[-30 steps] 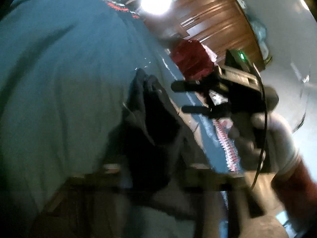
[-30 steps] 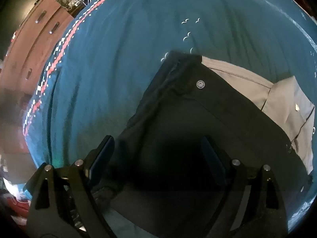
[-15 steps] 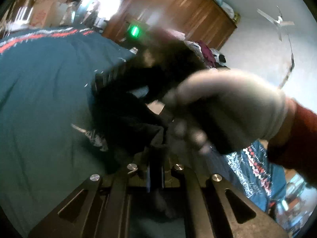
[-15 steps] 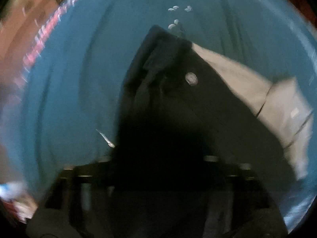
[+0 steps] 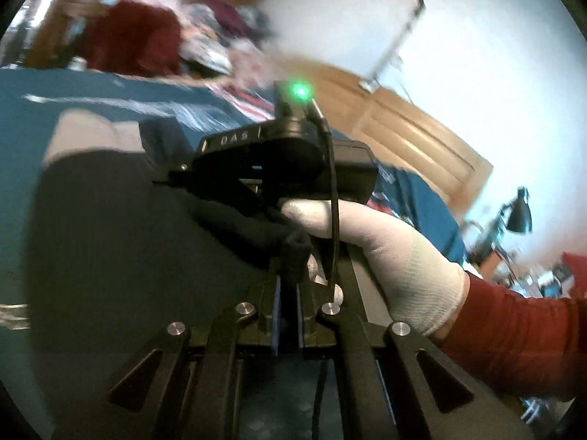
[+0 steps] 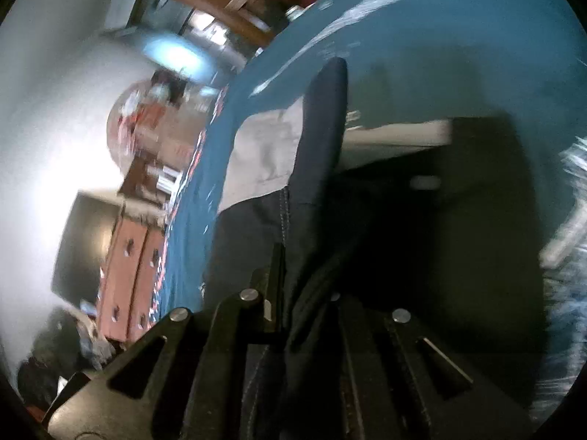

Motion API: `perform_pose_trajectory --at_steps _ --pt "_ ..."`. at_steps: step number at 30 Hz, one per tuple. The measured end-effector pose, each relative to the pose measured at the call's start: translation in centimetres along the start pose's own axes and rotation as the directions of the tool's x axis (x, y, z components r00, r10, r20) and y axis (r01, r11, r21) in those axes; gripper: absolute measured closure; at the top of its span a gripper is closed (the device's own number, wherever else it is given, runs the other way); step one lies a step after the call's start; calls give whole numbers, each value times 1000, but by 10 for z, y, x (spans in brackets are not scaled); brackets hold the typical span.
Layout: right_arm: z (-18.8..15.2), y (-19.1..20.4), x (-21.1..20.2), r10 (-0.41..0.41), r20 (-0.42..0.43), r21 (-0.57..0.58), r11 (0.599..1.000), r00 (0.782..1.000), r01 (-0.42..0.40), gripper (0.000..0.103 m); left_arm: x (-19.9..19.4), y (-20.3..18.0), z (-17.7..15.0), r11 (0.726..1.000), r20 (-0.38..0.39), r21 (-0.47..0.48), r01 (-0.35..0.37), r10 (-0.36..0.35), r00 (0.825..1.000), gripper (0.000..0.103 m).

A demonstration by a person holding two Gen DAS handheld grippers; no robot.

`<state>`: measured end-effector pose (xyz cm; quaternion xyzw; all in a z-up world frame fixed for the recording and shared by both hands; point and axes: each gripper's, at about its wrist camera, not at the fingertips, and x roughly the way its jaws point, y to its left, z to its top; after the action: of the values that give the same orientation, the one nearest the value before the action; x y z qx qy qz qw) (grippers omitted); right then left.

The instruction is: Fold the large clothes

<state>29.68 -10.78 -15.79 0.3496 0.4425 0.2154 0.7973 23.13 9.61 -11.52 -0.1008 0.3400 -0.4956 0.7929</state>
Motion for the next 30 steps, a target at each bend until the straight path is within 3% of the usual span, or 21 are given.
perform_pose_trajectory --at_steps 3,8,12,15,17,22,23,27,30 --pt "7 -33 -22 37 10 64 997 999 -37 99 34 -20 7 999 -43 23 32 -31 999 99" --pt "14 -61 -33 9 4 75 997 1000 -9 99 80 -37 8 998 -93 18 59 -57 994 97" --pt "6 -97 -21 15 -82 132 991 997 -4 98 101 -44 -6 999 -151 33 28 -23 988 98" --pt "1 -102 -11 51 -118 141 989 992 -34 93 103 -44 -18 1000 -181 16 -12 14 983 97" --pt "2 -102 -11 91 -124 161 984 988 -71 90 94 -47 -24 1000 -216 10 -24 25 976 95" --pt "-11 -96 -37 154 -142 174 976 978 -129 60 13 -61 -38 992 -184 108 -64 83 979 76" --pt "-15 -94 -44 159 -143 170 976 977 -135 56 -10 -59 -42 989 -164 119 -94 112 980 71" --pt "-33 -87 -65 154 -148 164 978 977 -130 46 -68 -42 -56 972 -106 89 -219 228 968 70" --pt "-50 -75 -73 129 -156 132 985 979 -108 41 -79 -21 -69 951 -119 55 -305 309 944 67"
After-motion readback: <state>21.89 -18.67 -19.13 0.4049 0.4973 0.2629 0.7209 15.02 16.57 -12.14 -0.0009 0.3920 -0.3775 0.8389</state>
